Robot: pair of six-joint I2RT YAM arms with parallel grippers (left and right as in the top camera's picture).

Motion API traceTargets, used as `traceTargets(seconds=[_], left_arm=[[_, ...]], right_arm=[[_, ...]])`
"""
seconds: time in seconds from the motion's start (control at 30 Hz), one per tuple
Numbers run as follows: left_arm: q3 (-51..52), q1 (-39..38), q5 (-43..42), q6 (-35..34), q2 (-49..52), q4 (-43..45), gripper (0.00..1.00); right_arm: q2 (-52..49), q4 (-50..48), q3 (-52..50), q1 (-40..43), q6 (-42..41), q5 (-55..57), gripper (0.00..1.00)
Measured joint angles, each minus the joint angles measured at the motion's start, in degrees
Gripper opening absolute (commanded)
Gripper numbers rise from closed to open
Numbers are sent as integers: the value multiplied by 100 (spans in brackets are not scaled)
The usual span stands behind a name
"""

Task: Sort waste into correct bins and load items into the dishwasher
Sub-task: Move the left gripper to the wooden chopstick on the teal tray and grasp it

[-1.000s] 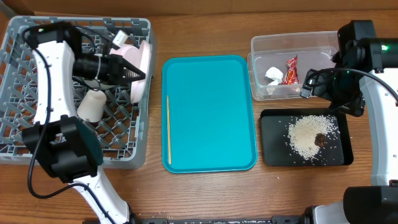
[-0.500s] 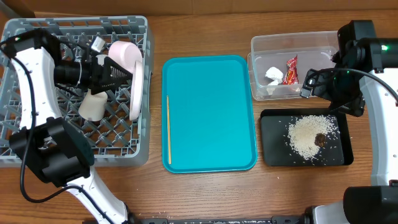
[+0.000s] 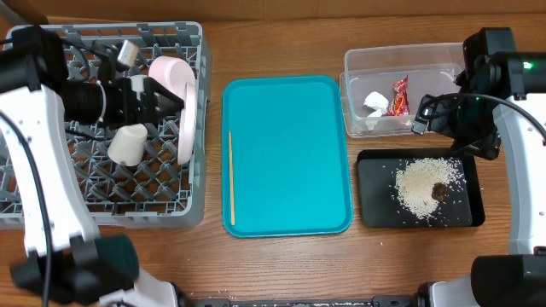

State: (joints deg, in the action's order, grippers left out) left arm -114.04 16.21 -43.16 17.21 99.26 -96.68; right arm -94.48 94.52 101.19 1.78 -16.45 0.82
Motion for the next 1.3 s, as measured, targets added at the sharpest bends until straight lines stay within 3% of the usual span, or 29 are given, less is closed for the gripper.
traceTargets(seconds=[0.37,0.6,0.97,1.3], left_arm=[[44,-2608,3132,-3333,-444,70,100],[1084,-3753,3930,-4690,-448,776,100],[3458,-4275,4395,-5761,-448,2618,99],[4986,-4275,4581,-6015,-448,4234,91]], right_arm=[[0,-7,0,0,2,0,100],[0,-17,0,0,2,0,100],[0,-20,-2,0,0,-2,100],[0,-20,-2,0,2,0,100]])
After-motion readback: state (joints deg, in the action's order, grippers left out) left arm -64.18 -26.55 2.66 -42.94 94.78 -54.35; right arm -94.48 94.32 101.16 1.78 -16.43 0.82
